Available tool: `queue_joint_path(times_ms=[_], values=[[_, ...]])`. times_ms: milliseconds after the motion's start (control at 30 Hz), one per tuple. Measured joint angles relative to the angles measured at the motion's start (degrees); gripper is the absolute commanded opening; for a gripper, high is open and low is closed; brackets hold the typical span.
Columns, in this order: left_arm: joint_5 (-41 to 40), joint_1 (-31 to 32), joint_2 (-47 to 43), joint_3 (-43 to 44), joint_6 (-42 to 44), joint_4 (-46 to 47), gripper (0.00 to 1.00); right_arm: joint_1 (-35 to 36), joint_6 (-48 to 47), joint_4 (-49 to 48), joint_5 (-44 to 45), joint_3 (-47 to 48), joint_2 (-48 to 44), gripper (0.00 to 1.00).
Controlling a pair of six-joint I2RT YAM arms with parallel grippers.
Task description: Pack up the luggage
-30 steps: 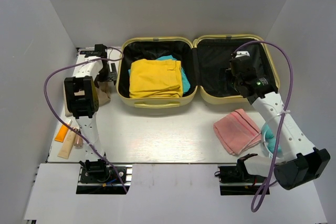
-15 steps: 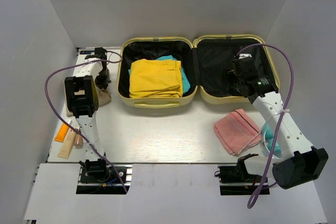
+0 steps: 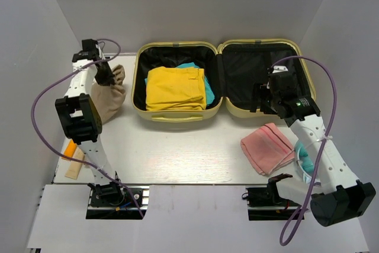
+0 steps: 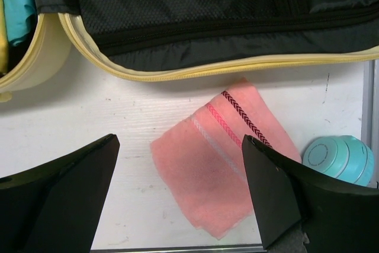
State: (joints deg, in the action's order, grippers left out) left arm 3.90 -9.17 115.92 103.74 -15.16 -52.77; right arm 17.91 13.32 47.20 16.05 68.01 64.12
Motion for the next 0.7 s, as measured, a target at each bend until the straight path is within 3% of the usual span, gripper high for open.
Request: queue_joint_path(times_ms=[267,467,700], values=[[4.8,0.2,-4.7,6.2,-1.2,-1.2,0.00,-0.3,0.0,-0.8,-1.6,-1.5,-4.6,0.90],[8.9,1.4,-6.3,4.9,-2.3,-1.2,0.00,-0.3,0.0,-1.1,-2.6,-1.6,-6.1,0.90],[8.3,9.9,-9.4,4.6,-3.8,-1.5,0.00,-0.3,0.2,-1.2,-3.7,-2.3,-6.4,0.90]])
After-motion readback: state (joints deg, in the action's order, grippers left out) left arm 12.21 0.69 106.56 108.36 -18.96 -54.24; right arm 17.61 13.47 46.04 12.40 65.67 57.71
